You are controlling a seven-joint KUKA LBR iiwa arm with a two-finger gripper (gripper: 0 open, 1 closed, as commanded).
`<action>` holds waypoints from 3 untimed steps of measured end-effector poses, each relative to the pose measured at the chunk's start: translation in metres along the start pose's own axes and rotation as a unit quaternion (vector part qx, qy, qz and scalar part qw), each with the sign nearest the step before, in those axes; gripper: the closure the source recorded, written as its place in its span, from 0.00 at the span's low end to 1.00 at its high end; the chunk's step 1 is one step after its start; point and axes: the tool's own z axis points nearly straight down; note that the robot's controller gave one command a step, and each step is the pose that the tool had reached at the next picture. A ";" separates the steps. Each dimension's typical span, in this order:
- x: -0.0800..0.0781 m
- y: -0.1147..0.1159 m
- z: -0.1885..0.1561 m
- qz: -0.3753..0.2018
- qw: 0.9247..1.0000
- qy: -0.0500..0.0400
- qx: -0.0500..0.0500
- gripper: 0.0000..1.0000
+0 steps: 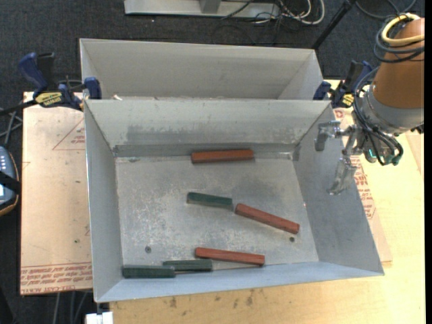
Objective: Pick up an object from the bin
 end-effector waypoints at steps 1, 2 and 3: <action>0.006 0.013 0.050 -0.018 1.000 -0.003 0.001 0.00; 0.025 0.039 0.116 -0.060 0.998 -0.001 0.000 0.00; 0.069 0.047 0.170 -0.040 0.999 0.001 -0.001 1.00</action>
Offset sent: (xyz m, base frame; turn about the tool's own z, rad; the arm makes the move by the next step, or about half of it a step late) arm -0.0295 0.0433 -0.1227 -0.1293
